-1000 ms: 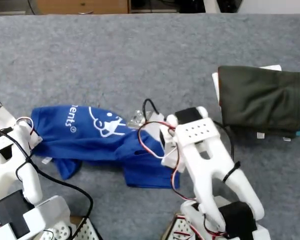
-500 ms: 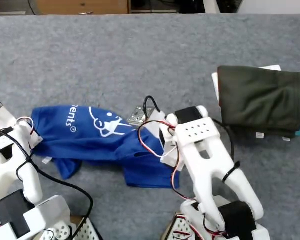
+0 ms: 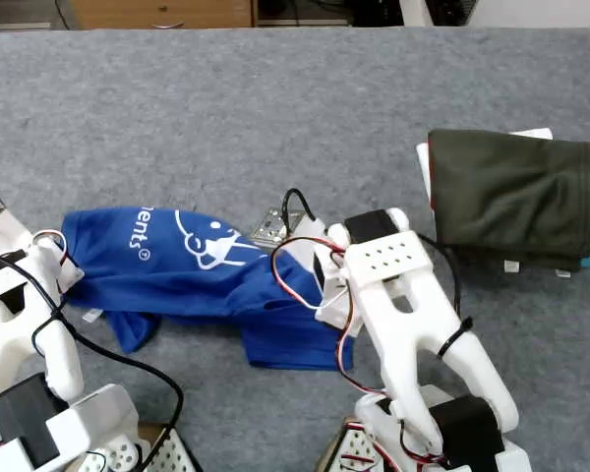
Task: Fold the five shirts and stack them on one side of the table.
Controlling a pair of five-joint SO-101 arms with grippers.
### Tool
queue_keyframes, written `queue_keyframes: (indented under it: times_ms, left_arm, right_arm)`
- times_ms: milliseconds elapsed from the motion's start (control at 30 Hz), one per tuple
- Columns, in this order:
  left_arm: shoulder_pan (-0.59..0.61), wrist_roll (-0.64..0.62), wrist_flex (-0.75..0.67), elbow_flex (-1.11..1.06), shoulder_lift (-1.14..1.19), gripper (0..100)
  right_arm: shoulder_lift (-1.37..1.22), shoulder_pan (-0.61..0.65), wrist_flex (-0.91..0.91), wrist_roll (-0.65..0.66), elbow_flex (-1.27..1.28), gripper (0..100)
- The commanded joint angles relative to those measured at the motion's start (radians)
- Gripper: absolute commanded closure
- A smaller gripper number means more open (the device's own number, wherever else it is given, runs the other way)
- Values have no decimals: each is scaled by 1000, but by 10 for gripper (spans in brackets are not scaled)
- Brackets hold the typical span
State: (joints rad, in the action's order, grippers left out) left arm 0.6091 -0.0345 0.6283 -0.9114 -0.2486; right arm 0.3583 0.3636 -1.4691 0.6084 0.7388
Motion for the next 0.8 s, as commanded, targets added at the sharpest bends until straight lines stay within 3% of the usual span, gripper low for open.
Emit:
queue_keyframes:
  times_ms: [0,433,600,767]
  left_arm:
    - [-3,11,-5,37,1,981]
    - [-3,11,-5,37,1,981]
    - [-3,11,-5,37,1,981]
    - [-3,11,-5,38,1,981]
  right_arm:
    - [22,-1,8,-12,-30,860]
    - [22,-1,84,-14,59,863]
    - [25,-1,84,-14,59,938]
    - [27,-2,84,-14,59,950]
